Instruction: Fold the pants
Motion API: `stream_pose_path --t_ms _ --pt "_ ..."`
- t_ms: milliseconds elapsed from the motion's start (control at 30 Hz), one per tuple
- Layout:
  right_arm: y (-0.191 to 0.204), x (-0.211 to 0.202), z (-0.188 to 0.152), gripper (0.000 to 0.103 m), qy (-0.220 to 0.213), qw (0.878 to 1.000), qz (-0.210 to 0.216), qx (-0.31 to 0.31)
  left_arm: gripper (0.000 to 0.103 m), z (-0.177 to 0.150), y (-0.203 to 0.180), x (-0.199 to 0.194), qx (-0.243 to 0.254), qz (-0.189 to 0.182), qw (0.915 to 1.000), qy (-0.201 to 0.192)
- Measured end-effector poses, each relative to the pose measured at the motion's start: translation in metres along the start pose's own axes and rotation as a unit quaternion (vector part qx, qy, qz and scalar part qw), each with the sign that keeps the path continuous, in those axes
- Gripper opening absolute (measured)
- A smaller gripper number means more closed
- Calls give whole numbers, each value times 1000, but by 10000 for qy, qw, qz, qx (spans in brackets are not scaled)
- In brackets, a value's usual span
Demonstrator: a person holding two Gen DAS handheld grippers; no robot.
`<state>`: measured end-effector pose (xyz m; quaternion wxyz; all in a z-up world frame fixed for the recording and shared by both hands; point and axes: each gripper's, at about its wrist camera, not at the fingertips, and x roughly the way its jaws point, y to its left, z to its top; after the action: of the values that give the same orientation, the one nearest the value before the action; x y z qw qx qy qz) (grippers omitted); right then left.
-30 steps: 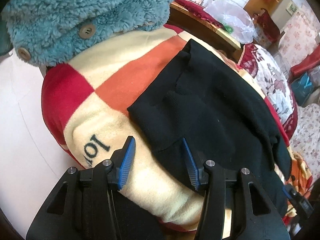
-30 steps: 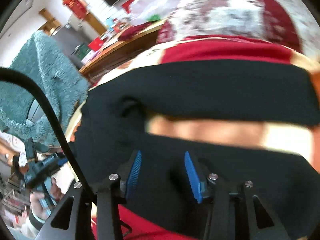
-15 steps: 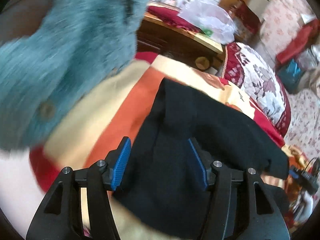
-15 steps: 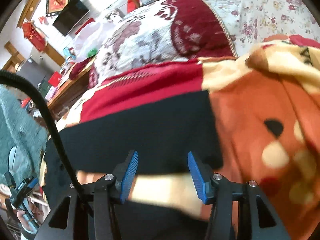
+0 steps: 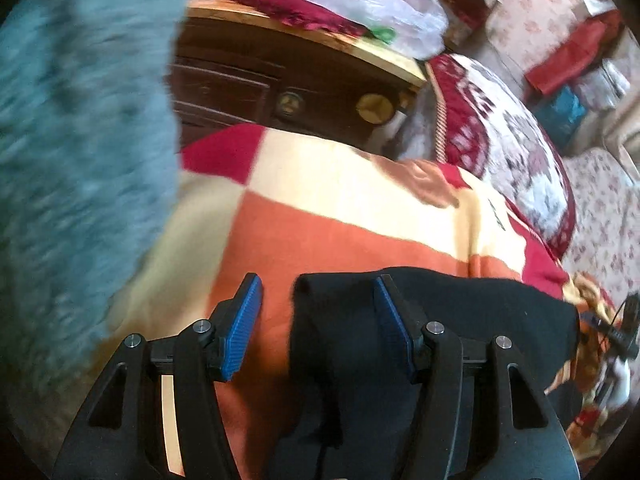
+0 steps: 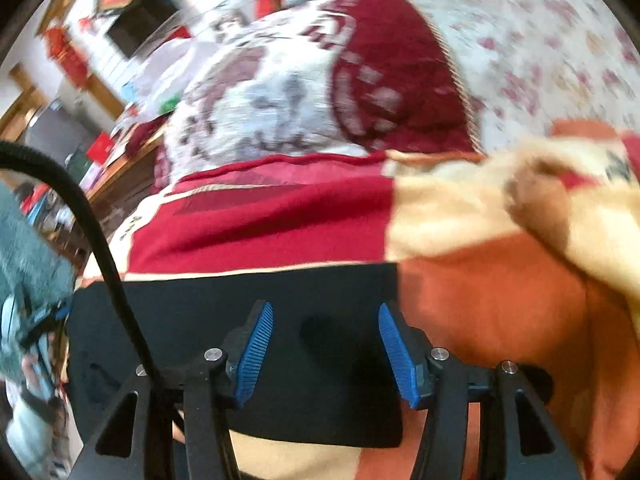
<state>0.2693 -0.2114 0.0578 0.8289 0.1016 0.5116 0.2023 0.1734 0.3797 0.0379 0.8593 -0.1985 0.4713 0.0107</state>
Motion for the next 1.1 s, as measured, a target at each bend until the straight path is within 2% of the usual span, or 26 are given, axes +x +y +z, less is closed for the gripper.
stream_pose_path --t_ms 100,200,300,333,400,533,600,733,767,800,833,867,900,967,1033,1100 --pt "38 2 8 53 174 9954 646 -690 60 3 -7 8 262 -106 9996 96" --pt "89 21 18 54 607 9789 1293 -1464 63 8 -11 13 368 -234 9988 217" --pt "130 48 24 53 1045 9578 1627 -2125 68 10 -13 16 449 -351 9979 306" --pt "146 60 25 53 1209 9484 1688 -2398 69 11 -13 17 457 -387 9977 317" --pt "163 79 30 53 1376 9375 1638 -2745 69 12 -14 18 519 -405 9973 316" --pt "173 112 45 53 1520 9310 1425 -2997 72 10 -23 22 960 -290 9945 293" --pt "175 119 48 54 1643 9265 1508 -3030 72 6 -30 24 1324 -126 9908 234" --pt "185 135 41 53 2007 9096 1584 -3275 73 0 -40 30 1800 202 9833 198" --pt "185 135 40 48 1980 9084 1599 -3318 72 -1 -41 31 1862 261 9820 195" --pt "187 137 40 37 1931 9074 1609 -3369 70 -1 -43 32 1914 341 9808 173" --pt "191 136 38 33 1836 9063 1580 -3463 52 -2 -46 32 1975 398 9794 111" --pt "194 134 36 21 1755 9051 1526 -3559 28 -2 -49 30 2010 372 9789 62" --pt "197 130 33 11 1665 9040 1418 -3673 20 -1 -52 28 2014 296 9790 49" --pt "205 121 28 7 1534 9031 1170 -3836 13 -3 -62 22 2133 390 9762 -76" --pt "210 105 26 6 1371 9047 1066 -3890 13 -8 -70 14 2321 489 9712 -212" --pt "214 79 23 5 1133 9084 1059 -3884 12 -13 -71 -3 2269 352 9725 -397"
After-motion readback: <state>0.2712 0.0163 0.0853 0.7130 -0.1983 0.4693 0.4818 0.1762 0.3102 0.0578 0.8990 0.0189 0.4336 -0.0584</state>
